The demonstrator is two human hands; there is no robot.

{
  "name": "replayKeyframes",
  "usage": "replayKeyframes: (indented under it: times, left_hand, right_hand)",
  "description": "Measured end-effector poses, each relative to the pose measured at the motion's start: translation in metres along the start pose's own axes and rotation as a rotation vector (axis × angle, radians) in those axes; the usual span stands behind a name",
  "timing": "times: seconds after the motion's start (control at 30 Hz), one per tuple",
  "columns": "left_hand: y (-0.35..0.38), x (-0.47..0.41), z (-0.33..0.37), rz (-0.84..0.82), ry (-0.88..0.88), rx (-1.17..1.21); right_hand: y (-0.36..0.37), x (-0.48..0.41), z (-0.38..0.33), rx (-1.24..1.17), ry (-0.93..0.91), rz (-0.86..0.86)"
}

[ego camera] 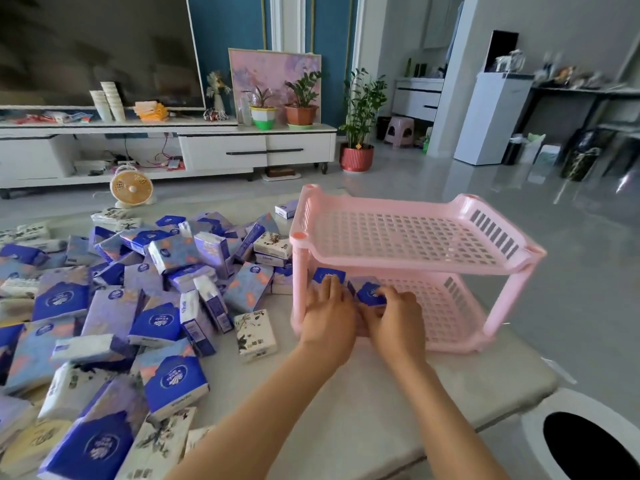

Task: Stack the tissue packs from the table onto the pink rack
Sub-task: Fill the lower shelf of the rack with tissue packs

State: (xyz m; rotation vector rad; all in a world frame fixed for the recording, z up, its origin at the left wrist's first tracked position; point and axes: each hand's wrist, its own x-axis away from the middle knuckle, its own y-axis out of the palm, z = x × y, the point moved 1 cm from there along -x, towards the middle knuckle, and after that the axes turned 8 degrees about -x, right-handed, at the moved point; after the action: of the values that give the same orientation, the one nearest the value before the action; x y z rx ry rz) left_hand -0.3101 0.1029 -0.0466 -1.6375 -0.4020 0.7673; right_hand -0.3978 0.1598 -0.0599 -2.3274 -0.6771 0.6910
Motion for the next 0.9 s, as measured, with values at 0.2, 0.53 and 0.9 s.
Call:
replayKeyframes:
  times: [0.2,0.53,0.9]
  left_hand:
    - [0.026,0.01,0.009,0.17,0.001,0.125]
    - [0.026,0.015,0.014,0.182,-0.009,0.146]
    - [0.025,0.018,0.014,0.355,0.029,0.05]
  right_hand:
    - [0.007,-0.008,-0.009,0.027,-0.016,-0.166]
    - [0.004,-0.011,-0.005,-0.144,-0.039,-0.15]
    - [0.01,-0.015,0.004,0.028,-0.188,-0.217]
